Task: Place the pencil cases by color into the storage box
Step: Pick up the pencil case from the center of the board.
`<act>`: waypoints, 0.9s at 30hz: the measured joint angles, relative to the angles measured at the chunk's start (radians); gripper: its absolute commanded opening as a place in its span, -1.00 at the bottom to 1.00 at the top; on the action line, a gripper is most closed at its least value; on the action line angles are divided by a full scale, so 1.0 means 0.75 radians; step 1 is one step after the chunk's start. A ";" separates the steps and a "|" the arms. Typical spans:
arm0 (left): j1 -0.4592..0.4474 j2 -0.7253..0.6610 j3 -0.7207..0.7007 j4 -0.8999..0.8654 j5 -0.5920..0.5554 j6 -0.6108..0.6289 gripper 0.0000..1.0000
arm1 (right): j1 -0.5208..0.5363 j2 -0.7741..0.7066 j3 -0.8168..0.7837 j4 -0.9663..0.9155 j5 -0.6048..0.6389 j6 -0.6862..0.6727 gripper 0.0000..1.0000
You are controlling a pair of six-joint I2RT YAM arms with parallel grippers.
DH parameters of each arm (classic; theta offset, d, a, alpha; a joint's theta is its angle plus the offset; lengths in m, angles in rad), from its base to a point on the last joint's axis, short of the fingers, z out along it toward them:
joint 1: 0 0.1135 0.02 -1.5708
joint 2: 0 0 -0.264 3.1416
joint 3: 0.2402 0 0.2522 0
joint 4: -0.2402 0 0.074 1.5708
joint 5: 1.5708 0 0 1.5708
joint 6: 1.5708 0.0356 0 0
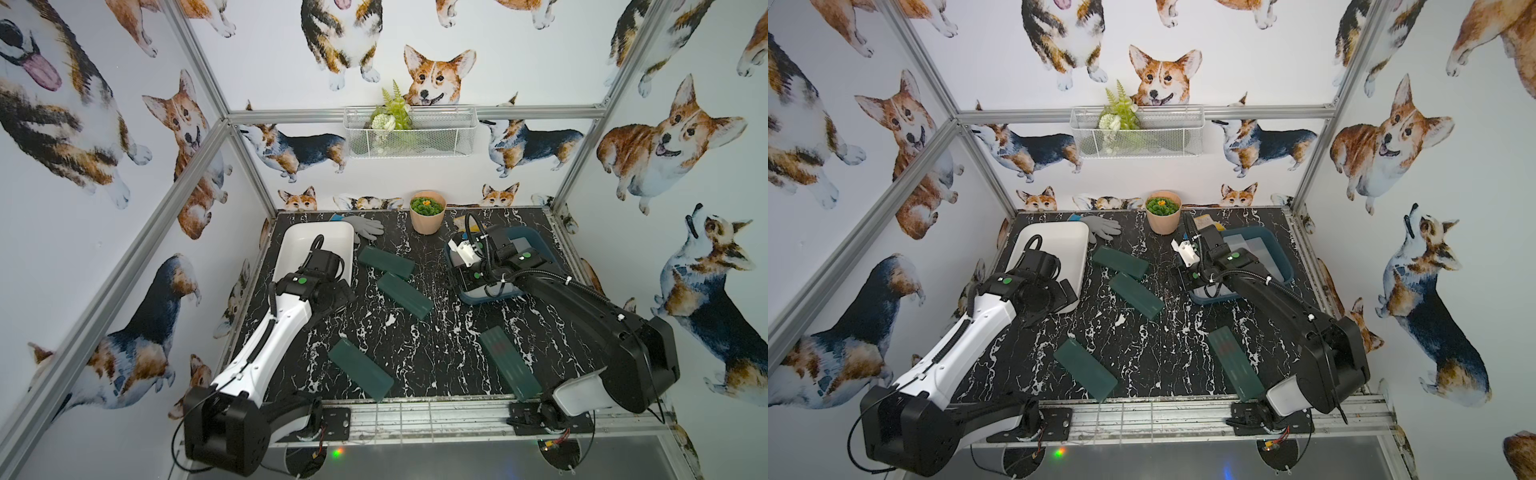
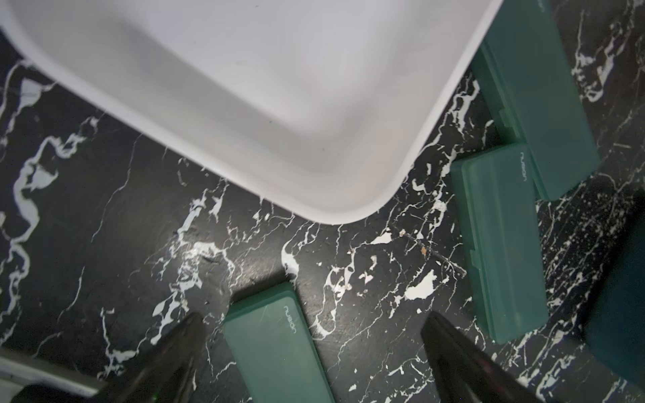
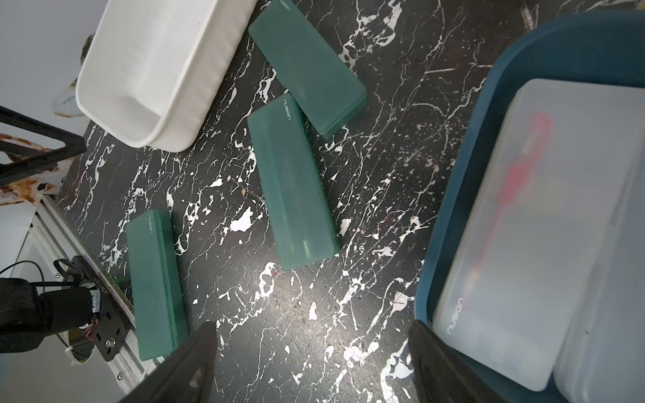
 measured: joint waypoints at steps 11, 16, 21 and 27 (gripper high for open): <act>-0.274 -0.184 -0.172 -0.175 -0.018 -0.713 1.00 | 0.000 -0.132 -0.136 0.014 -0.002 0.003 0.73; -0.462 -0.161 -0.266 -0.156 -0.028 -0.889 1.00 | 0.000 -0.190 -0.196 0.019 -0.002 0.028 0.73; -0.546 -0.137 -0.311 -0.113 -0.035 -0.954 1.00 | 0.000 -0.218 -0.215 0.027 -0.002 0.032 0.73; -0.565 -0.170 -0.390 -0.056 -0.036 -0.959 1.00 | 0.000 -0.224 -0.220 0.028 -0.007 0.037 0.74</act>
